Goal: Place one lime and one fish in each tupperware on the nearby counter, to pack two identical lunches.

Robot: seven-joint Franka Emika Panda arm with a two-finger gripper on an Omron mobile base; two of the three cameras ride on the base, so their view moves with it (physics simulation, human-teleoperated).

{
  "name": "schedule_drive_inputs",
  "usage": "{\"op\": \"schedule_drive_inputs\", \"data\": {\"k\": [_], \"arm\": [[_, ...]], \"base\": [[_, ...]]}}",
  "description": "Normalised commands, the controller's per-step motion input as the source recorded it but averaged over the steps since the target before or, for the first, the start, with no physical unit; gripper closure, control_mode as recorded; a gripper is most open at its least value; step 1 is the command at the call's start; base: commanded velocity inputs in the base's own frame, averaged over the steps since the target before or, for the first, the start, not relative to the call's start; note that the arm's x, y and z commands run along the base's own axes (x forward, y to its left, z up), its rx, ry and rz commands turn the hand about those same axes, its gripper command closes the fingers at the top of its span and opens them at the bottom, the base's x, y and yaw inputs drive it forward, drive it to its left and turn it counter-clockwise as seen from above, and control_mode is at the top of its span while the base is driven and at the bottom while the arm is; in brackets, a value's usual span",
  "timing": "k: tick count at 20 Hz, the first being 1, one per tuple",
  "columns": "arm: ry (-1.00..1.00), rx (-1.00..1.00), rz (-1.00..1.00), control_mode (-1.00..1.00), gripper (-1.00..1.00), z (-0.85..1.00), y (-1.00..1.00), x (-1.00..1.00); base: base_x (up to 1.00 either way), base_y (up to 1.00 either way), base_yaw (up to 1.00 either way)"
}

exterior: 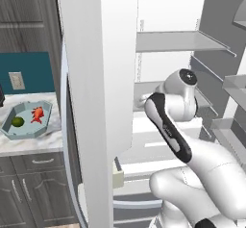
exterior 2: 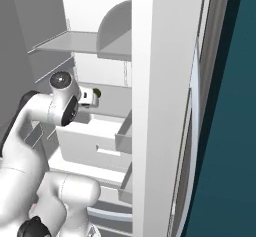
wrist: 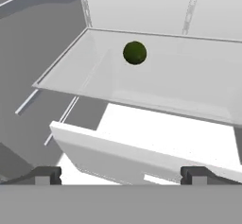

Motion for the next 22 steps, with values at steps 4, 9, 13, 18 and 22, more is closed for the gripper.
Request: {"op": "schedule_drive_inputs", "data": {"k": [4, 9, 13, 18, 22], "arm": [[0.05, 0.00, 0.00, -1.00, -1.00, 0.00, 0.07, 0.72], [0.02, 0.00, 0.00, -1.00, -1.00, -0.03, 0.07, 0.66], [0.00, 0.00, 0.00, -1.00, -1.00, -0.16, 0.07, 0.59], [0.00, 0.00, 0.00, -1.00, -1.00, -0.16, 0.02, 0.56], [0.00, 0.00, 0.00, -1.00, -1.00, -0.24, 0.04, 0.54]], "base": [[0.00, 0.00, 0.00], [0.00, 0.00, 0.00], [0.00, 0.00, 0.00], [0.00, 0.00, 0.00], [0.00, 0.00, 0.00]]}}
